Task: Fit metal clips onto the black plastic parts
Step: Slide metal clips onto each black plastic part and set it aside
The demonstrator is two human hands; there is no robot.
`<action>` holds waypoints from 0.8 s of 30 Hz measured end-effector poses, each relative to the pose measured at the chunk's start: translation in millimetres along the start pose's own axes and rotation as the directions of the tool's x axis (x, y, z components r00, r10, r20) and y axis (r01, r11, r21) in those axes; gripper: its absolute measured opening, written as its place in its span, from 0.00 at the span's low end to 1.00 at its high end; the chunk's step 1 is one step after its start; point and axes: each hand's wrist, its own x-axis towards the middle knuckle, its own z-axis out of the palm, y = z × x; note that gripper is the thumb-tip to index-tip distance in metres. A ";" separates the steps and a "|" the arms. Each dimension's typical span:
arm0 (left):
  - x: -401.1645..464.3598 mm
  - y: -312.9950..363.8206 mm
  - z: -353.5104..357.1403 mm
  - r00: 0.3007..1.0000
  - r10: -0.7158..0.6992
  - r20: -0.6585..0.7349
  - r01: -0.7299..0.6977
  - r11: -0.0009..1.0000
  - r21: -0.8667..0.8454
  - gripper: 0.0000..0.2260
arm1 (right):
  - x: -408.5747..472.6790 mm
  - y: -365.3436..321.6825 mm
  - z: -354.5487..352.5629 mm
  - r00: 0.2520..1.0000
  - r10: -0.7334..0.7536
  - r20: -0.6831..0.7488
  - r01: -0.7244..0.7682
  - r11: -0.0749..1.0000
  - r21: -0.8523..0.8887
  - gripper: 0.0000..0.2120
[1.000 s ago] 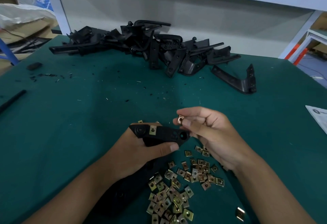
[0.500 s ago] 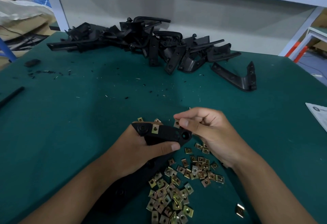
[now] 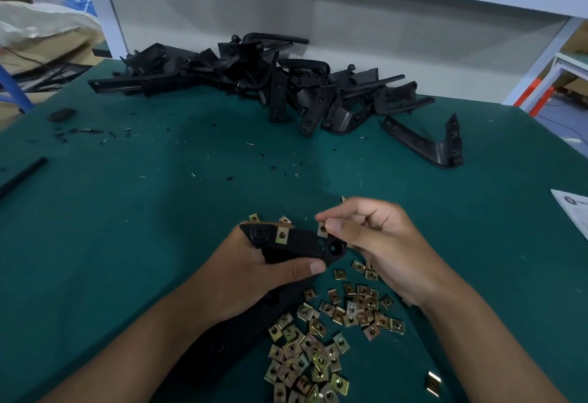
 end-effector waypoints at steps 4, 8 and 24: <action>0.3 0.1 0.2 1.000 0.007 -0.011 -0.007 1.000 0.009 0.08 | -1.2 -0.8 -0.5 0.999 -0.041 0.005 0.041 0.999 -0.011 0.09; 0.6 -0.7 -0.8 0.998 0.055 0.001 -0.055 0.997 0.062 0.07 | -2.1 -1.2 -0.3 0.994 -0.107 -0.023 0.105 0.992 -0.066 0.06; 4.0 -7.2 -6.6 0.997 0.038 0.074 -0.044 0.996 0.080 0.08 | -3.8 -1.3 6.1 0.996 -0.047 -0.071 0.039 0.992 -0.119 0.05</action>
